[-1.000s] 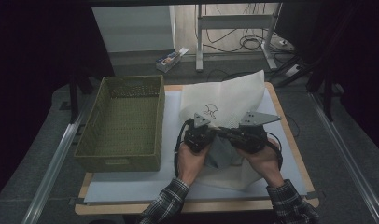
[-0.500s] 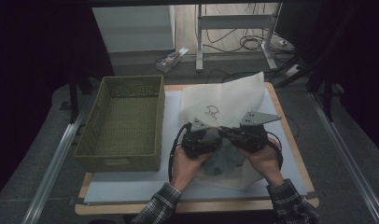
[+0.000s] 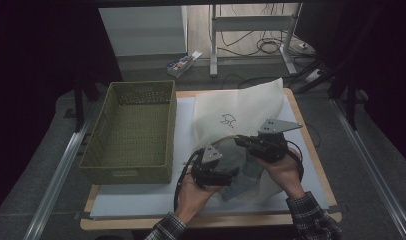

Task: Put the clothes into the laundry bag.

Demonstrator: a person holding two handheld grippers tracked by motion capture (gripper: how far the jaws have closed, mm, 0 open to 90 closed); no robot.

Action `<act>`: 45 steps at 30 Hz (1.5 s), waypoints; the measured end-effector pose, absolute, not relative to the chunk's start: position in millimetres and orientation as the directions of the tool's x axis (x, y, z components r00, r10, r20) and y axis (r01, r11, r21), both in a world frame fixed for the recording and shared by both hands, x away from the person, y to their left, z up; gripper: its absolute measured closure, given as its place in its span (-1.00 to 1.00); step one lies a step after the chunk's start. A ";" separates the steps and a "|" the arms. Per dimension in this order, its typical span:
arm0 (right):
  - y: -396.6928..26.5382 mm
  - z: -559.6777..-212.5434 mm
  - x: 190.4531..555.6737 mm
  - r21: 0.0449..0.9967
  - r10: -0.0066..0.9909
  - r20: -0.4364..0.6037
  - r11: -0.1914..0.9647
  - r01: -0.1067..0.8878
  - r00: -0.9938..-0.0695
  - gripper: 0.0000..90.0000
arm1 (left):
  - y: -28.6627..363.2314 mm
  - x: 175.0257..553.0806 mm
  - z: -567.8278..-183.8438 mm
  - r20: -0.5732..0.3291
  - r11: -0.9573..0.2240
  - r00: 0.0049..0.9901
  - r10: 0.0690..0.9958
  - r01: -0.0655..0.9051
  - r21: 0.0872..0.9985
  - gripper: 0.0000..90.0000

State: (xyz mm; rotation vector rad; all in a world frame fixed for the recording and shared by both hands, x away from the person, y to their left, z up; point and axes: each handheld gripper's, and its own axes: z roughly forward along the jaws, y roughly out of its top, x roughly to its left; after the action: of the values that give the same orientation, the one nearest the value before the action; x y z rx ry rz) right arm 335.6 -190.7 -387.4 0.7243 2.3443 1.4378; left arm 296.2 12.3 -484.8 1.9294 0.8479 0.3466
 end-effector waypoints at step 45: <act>-189.8 -388.1 335.1 0.889 0.557 0.013 0.374 0.265 -0.830 0.90 | 14.7 321.1 -461.7 -0.050 -0.257 0.616 0.786 0.399 0.880 0.85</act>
State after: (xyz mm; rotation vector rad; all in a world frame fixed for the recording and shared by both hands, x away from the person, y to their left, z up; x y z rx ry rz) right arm 335.1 -189.8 -388.1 0.7248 2.3487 1.4384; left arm 321.1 14.7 -461.7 1.8753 0.9482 0.5034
